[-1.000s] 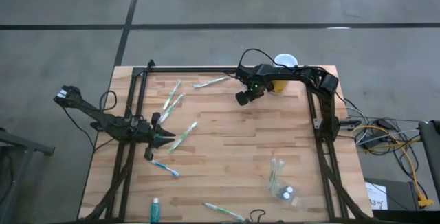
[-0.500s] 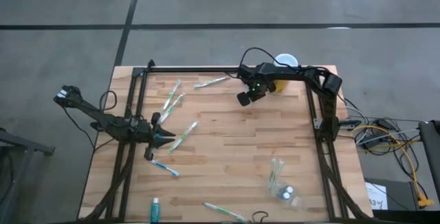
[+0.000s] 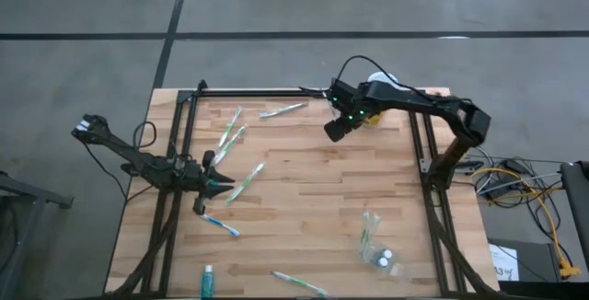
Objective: Pick & Place toothbrushing station
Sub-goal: Put the top blue toothbrush into the transparent organizer
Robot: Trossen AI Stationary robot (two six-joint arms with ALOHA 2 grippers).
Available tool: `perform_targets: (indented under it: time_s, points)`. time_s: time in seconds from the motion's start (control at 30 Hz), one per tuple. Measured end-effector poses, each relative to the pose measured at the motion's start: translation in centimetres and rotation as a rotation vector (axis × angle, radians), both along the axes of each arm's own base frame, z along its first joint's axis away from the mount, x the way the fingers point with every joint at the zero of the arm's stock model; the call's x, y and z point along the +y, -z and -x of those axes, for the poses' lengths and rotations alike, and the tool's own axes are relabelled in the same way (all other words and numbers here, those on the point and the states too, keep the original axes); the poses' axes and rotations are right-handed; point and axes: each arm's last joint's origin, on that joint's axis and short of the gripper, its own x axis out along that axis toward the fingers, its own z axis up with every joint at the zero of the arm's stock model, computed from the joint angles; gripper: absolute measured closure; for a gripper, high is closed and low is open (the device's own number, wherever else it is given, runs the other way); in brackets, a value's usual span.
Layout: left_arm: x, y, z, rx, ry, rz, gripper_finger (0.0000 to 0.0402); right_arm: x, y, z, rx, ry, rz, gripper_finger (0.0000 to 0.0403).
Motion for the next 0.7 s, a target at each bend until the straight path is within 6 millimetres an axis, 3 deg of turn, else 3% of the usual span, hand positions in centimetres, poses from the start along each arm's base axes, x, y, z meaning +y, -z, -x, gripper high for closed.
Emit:
perform_targets:
  time_s: [0.23, 0.43, 0.7]
  points:
    - [0.0, 0.0, 0.0, 0.0, 0.0, 0.0, 0.0319, 4.2, -4.0, 2.6, -0.13, -0.092, 0.056, 0.0374]
    - [0.0, 0.0, 0.0, 0.0, 0.0, 0.0, 0.0319, 7.8, -6.4, 6.2, -0.235, -0.175, 0.086, 0.0374]
    - [0.0, 0.0, 0.0, 0.0, 0.0, 0.0, 0.0319, 12.0, -6.5, 10.8, -0.364, -0.251, 0.065, 0.0374]
